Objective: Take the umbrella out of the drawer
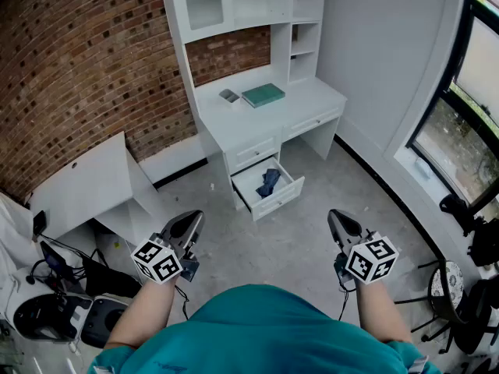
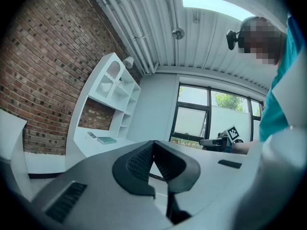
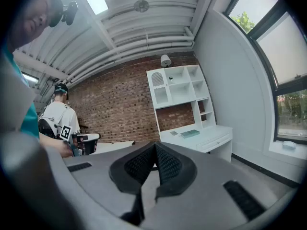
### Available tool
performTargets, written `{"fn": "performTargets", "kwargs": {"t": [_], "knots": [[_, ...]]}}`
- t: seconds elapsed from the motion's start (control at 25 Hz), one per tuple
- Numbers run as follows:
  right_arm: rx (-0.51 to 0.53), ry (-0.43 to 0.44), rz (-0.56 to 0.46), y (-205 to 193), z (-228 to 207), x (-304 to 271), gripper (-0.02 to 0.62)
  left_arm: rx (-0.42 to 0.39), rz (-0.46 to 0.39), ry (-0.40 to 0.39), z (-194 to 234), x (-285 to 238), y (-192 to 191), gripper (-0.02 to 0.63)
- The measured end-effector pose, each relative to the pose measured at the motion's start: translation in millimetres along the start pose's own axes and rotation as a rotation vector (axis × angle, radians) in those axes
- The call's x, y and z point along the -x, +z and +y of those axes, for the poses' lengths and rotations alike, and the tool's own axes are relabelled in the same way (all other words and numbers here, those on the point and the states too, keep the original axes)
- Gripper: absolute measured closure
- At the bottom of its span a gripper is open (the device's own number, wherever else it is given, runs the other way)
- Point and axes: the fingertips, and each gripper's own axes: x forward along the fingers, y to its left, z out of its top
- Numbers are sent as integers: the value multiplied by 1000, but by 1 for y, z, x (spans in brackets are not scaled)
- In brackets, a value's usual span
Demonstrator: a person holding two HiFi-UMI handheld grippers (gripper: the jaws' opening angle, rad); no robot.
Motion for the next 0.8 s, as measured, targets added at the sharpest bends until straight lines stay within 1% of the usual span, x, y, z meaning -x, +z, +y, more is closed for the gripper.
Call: {"fn": "performTargets", "kwargs": {"t": [0.12,0.28,0.44,0.8], "knots": [[-6,-1,6,-4,-4,13,575,-2,6,-12,-12,-2,-5,591],[-14,9,12,7,-13,3,575,4,14,-8,-7,-16,1,591],[-37,35,-6,18,-29,7,574,4,17,15,-19,-25,3,591],[-35,80,-10,17,-69,29,574,3,15,78,-50,-42,-5,591]]}}
